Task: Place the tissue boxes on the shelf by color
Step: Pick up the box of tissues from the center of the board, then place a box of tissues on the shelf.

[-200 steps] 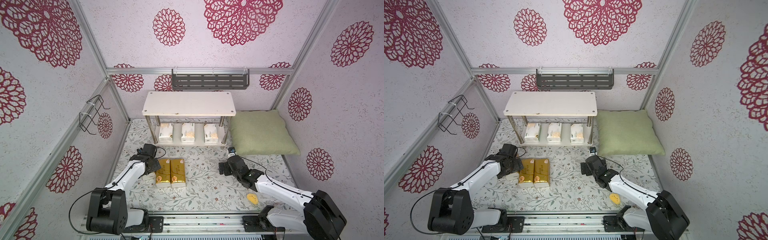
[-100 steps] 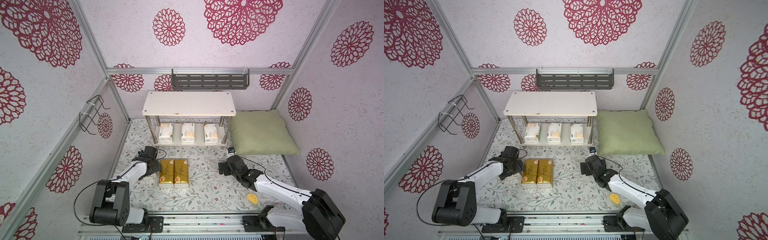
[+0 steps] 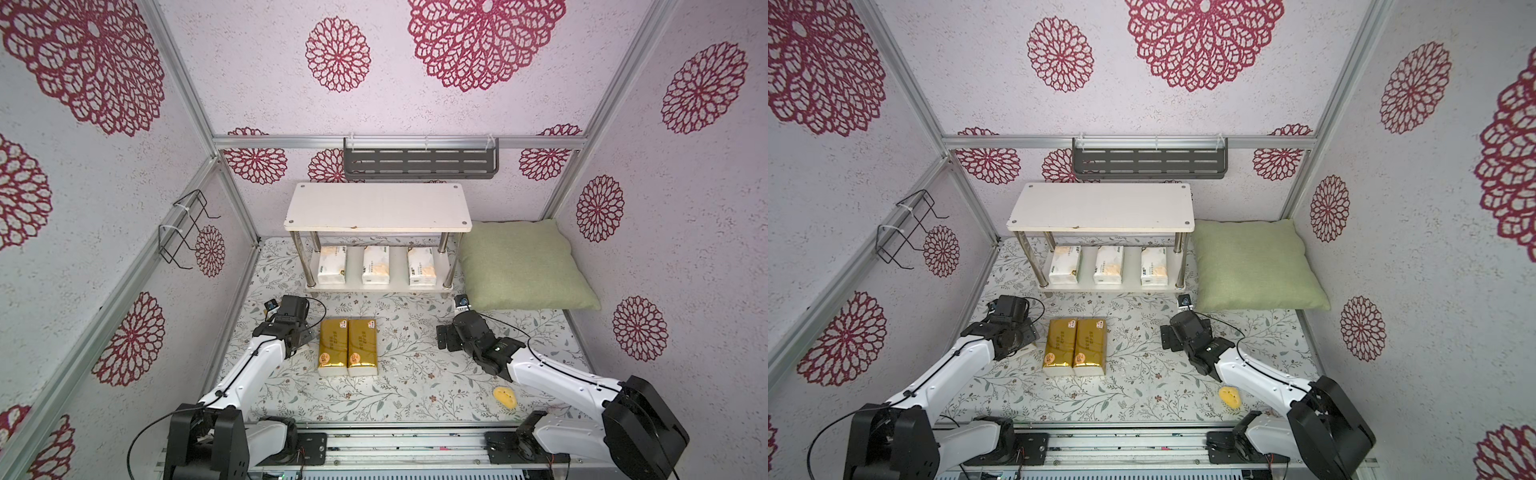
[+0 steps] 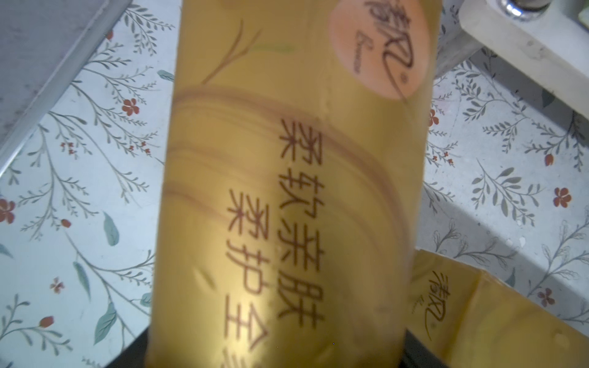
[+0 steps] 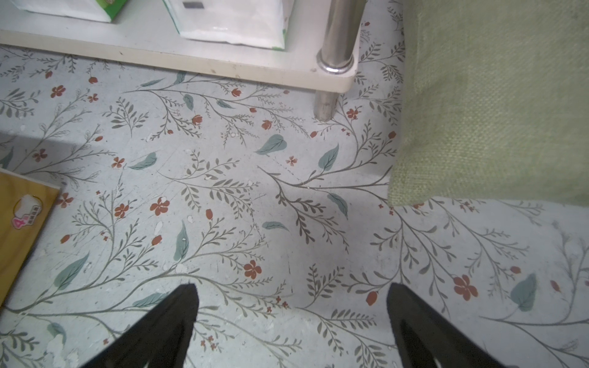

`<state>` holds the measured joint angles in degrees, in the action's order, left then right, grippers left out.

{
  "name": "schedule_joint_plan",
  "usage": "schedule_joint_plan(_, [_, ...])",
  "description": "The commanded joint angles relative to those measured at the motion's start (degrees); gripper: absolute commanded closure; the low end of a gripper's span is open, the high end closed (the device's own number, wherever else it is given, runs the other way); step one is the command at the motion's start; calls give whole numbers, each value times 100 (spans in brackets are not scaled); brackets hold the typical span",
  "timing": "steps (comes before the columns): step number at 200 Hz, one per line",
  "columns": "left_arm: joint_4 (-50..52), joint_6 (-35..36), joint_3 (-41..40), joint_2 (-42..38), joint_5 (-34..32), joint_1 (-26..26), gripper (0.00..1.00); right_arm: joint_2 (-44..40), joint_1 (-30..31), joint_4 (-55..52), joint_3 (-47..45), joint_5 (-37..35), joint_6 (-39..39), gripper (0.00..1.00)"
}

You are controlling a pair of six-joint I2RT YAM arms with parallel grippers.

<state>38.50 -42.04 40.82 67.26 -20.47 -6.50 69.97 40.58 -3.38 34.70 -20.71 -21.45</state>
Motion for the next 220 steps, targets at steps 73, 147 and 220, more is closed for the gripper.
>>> schedule_joint_plan(73, [1270,296,1908,-349,-814,9,22,-311,73,-201,268,-94,45,1])
schedule_joint_plan(147, [1782,803,3882,257,-892,2,22,-362,73,-212,228,-84,32,1])
schedule_joint_plan(220, [1920,1304,5171,675,-953,0,22,-343,73,-255,256,-102,36,1])
